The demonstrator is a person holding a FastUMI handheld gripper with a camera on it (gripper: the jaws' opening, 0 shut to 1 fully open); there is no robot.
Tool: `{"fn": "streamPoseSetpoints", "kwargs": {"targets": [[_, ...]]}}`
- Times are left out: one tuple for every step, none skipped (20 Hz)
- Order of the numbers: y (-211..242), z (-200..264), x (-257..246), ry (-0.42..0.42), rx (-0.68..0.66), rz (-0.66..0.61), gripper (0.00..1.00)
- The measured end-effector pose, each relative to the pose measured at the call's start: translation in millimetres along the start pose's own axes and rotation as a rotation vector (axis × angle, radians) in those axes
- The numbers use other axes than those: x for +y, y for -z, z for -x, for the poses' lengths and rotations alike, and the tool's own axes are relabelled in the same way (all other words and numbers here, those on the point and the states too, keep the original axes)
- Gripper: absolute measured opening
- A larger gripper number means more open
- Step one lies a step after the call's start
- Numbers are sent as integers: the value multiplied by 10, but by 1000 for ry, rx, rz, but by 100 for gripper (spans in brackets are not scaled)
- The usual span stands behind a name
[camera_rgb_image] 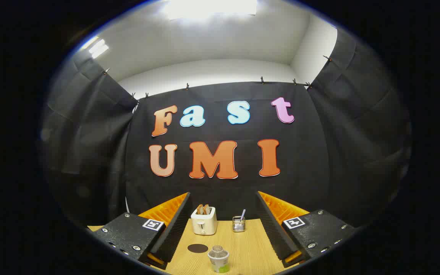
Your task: Take the bottle from table, then pour the juice into the cup, finally place the bottle on the coaster
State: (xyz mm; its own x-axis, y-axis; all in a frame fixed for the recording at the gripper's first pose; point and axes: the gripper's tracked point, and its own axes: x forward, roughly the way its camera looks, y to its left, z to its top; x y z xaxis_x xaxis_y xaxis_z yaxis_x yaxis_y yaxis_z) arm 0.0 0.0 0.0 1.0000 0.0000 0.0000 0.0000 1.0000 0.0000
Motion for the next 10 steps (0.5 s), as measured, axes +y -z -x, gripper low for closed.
{"fn": "streamPoseSetpoints", "kwargs": {"targets": [[-10,-1,-24,5,-3,-5,98],[-28,8,-47,9,-5,-9,98],[-36,6,-60,10,-6,-13,98],[-36,11,-61,8,-7,-19,98],[-41,15,-52,5,-9,-25,98],[-49,18,-43,-1,-12,-30,98],[-54,21,-37,-4,-15,-33,98],[-69,27,-34,-8,-19,-35,98],[-76,34,-22,-10,-22,-36,98],[-73,36,-9,-13,-23,-36,98]]}}
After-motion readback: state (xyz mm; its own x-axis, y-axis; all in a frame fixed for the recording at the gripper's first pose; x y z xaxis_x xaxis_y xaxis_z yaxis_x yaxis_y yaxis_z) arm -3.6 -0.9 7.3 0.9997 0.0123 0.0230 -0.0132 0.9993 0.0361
